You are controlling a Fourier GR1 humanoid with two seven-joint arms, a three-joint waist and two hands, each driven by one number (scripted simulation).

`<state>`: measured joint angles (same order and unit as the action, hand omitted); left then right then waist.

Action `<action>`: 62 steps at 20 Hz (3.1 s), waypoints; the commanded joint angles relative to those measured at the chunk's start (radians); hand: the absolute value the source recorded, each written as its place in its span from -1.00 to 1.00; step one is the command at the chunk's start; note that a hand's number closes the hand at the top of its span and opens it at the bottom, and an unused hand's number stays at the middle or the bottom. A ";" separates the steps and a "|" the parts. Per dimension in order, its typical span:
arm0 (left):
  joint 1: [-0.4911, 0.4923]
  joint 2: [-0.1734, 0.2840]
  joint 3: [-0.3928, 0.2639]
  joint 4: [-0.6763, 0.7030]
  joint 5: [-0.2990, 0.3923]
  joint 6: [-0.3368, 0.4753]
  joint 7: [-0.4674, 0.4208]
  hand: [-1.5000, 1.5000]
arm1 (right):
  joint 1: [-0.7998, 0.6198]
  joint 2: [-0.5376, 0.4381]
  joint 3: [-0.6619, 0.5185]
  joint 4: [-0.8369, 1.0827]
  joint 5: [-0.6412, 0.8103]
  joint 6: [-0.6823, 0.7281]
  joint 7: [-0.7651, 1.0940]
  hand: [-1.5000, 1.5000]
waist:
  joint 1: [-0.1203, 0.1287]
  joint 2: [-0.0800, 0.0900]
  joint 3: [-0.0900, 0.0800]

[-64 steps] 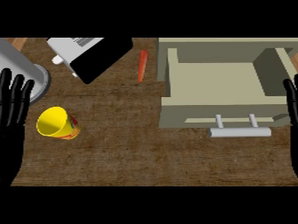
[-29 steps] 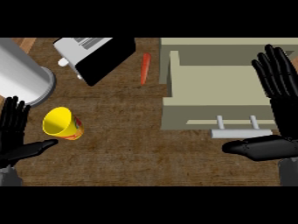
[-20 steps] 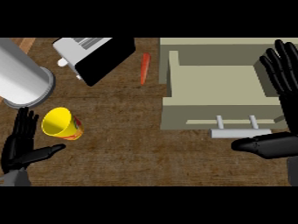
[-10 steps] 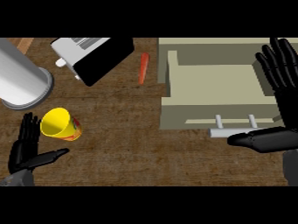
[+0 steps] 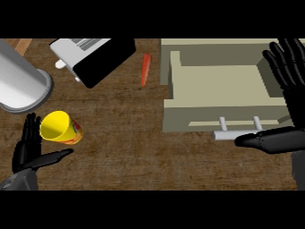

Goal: Pick up the cup, place it into the drawer and close the drawer

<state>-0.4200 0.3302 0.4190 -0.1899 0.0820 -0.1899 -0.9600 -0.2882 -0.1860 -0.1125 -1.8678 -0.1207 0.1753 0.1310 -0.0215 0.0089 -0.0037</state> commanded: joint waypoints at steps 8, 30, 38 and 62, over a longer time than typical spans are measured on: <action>-0.073 -0.032 -0.007 0.047 -0.013 -0.031 -0.022 -1.00 | 0.034 -0.012 -0.008 -0.030 0.003 0.015 -0.009 -1.00 | -0.009 0.001 0.000; -0.108 -0.184 0.013 -0.078 -0.019 0.125 -0.293 1.00 | -0.065 -0.033 -0.047 0.061 -0.037 0.014 0.028 -1.00 | -0.001 0.004 0.000; -0.243 -0.219 -0.094 -0.202 -0.061 0.026 -0.145 1.00 | 0.013 -0.029 -0.036 0.027 -0.013 0.027 -0.008 -1.00 | 0.013 -0.009 0.004; -0.845 -0.330 -0.436 -0.451 0.091 0.464 0.685 1.00 | -0.023 -0.055 -0.089 0.099 -0.015 0.036 -0.065 -1.00 | -0.013 -0.005 0.005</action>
<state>-1.1525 0.0017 0.0548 -0.6929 0.1325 0.1802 -0.3929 -0.2761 -0.2256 -0.1792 -1.8266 -0.1253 0.1962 0.1004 -0.0224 0.0001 0.0007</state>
